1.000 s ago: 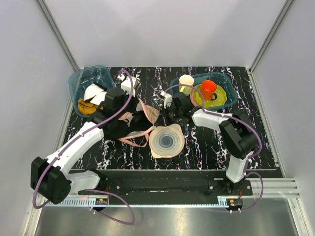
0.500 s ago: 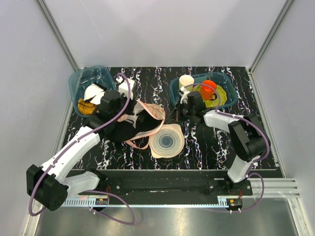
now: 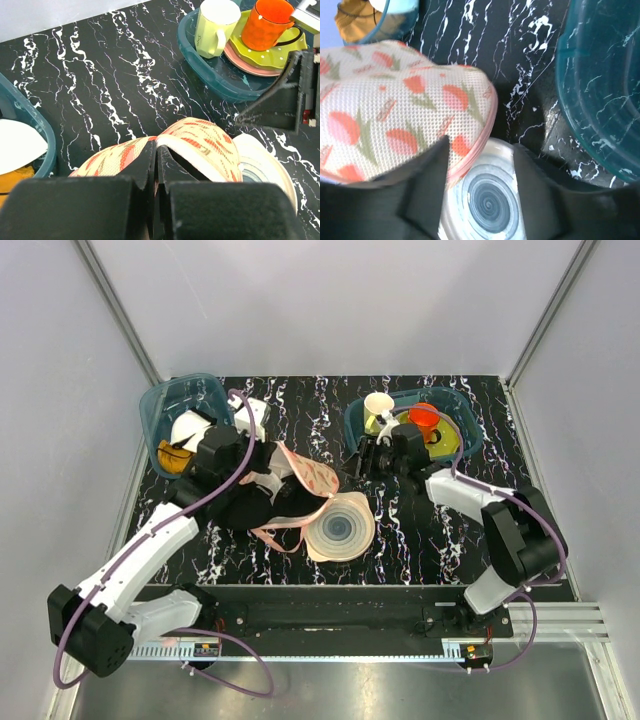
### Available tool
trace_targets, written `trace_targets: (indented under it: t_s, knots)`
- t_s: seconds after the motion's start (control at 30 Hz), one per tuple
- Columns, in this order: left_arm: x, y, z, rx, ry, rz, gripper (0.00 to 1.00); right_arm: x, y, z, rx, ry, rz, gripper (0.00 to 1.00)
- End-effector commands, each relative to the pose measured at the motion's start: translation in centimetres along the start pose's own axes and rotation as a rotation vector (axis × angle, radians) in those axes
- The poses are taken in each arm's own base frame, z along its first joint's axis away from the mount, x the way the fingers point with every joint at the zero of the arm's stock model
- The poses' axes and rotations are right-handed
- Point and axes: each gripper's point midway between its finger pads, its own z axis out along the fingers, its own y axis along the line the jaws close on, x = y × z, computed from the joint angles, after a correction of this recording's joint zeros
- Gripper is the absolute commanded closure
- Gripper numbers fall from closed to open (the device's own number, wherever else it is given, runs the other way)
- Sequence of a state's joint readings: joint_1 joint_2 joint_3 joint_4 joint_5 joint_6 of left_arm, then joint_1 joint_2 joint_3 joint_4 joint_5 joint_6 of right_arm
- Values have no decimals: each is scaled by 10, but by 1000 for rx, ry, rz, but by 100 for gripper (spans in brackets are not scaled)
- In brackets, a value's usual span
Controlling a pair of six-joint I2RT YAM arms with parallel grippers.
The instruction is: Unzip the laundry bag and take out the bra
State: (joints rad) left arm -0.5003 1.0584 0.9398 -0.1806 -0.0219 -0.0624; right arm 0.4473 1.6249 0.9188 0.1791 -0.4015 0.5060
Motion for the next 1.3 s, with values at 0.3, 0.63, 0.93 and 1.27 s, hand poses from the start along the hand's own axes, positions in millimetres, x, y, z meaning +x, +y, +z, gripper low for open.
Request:
trace_targets:
  t_s: [0.3,0.63,0.93,1.27]
  knots:
    - [-42,8,16,-74,-107,-138,100,42,59,-13,-42,-3,212,31]
    - [-36,5,21,-58,-86,-133,100,73,78,12,-72,59,227,49]
    - [-37,3,24,-45,-91,-136,100,79,75,22,-56,67,213,66]
    - [-37,3,23,-44,-92,-133,100,78,72,26,-44,55,208,100]
